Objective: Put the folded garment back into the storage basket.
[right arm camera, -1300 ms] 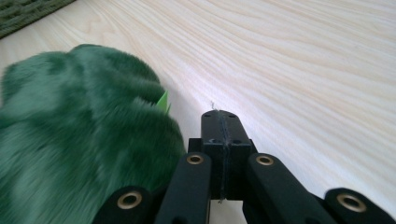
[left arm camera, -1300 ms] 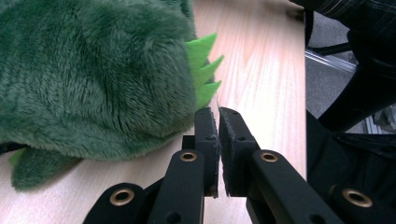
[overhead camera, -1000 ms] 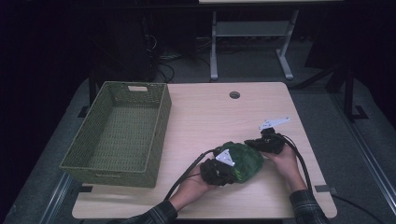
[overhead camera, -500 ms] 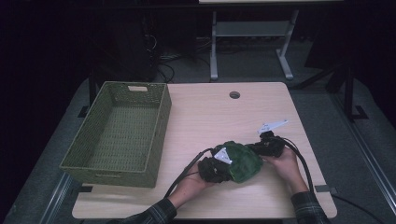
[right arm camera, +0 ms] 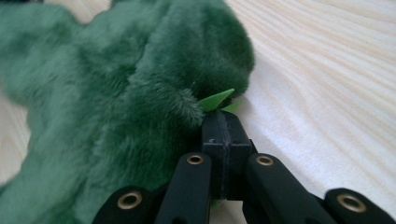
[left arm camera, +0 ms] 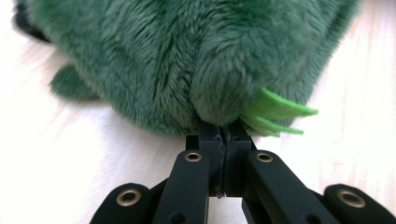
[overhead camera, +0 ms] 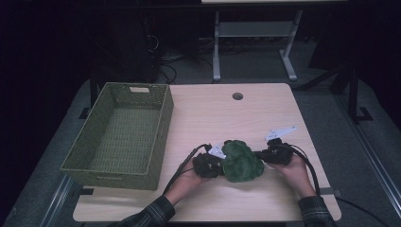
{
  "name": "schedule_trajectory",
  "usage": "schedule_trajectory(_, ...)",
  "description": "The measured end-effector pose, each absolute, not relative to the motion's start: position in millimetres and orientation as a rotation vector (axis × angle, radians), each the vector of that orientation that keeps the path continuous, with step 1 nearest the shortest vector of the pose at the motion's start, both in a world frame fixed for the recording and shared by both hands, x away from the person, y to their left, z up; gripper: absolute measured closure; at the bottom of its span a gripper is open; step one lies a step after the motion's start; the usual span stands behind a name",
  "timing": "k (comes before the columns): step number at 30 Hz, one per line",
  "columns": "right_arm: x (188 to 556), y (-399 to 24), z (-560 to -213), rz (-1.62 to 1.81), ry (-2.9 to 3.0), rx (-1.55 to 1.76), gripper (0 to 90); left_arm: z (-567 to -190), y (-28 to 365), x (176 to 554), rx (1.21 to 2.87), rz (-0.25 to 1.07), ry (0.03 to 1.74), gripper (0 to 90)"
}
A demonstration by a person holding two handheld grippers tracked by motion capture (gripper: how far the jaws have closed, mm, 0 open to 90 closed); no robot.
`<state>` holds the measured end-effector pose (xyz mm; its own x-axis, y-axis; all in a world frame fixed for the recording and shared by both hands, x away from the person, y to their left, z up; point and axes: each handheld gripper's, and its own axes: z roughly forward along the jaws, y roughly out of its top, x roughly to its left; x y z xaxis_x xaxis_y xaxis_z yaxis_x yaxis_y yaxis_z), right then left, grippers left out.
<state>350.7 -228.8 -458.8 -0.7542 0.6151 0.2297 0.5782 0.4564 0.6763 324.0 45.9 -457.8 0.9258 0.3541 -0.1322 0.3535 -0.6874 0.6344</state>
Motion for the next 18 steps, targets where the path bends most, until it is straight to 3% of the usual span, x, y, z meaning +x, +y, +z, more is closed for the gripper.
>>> schedule_trajectory(18, 312, -228, -460, 1.162, 2.666, 1.067, 86.5, -456, 64, 340, 2.362, 0.043, 0.570, 88.8)
